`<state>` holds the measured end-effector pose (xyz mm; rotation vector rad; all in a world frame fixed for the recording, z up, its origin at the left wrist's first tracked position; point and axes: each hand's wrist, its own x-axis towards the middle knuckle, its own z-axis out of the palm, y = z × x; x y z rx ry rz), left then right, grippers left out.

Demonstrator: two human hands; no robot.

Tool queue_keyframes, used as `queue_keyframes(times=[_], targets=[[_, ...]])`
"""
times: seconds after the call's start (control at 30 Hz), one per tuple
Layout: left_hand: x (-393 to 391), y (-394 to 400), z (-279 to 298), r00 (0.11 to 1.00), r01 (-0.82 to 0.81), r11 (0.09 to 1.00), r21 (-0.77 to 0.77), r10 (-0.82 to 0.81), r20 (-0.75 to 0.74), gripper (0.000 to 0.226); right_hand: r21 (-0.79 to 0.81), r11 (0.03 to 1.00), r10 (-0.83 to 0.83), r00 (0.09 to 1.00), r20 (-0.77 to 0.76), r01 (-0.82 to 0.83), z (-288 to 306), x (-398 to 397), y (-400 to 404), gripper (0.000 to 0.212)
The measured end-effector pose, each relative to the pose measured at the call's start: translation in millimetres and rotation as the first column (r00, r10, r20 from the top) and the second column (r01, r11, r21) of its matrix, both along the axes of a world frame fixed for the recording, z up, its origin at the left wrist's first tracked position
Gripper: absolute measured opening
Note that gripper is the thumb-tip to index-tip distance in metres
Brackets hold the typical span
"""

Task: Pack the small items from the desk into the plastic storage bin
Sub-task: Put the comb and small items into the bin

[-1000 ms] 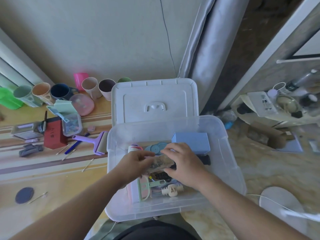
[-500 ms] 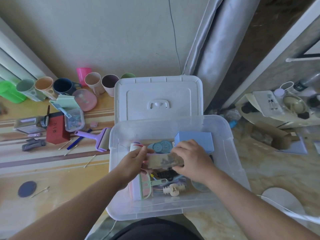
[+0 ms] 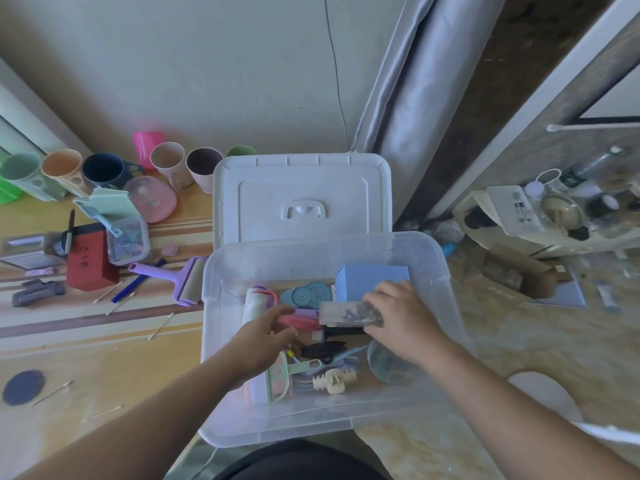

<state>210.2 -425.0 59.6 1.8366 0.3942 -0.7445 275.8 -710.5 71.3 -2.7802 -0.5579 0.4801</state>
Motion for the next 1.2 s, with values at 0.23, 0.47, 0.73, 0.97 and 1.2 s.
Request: queue_keyframes(times=[0.23,0.47,0.73,0.97,1.2], targets=[[-13.8,13.7,2.1,0.999,-0.022,0.983,0.181,0.013,0.048,0.047,-0.092,0.986,0.146,0.987,0.060,-0.141,-28.5,33.4,111.5,0.027],[-9.7,2.9,-4.4,0.976,0.128,0.908,0.399,-0.186,0.110,0.058,-0.447,0.885,0.177,0.982,0.066,-0.130,-50.9,55.0,122.5,0.027],[-10.0,5.8,-22.0,0.684,0.408,0.380,0.830,-0.730,-0.003,0.064,-0.454,0.872,0.213,0.977,0.016,-0.183,-75.9,45.7,131.3,0.022],[-10.6,6.3,-7.4,0.671,0.424,0.359,0.831,-0.741,-0.023,0.057,-0.317,0.923,0.243,0.970,0.034,-0.220,-70.2,43.6,127.0,0.025],[-18.1,77.9,47.7,0.560,0.010,0.816,0.578,-0.483,0.673,0.035,0.320,0.947,0.010,0.999,0.031,-0.020,-25.9,21.2,151.8,0.028]])
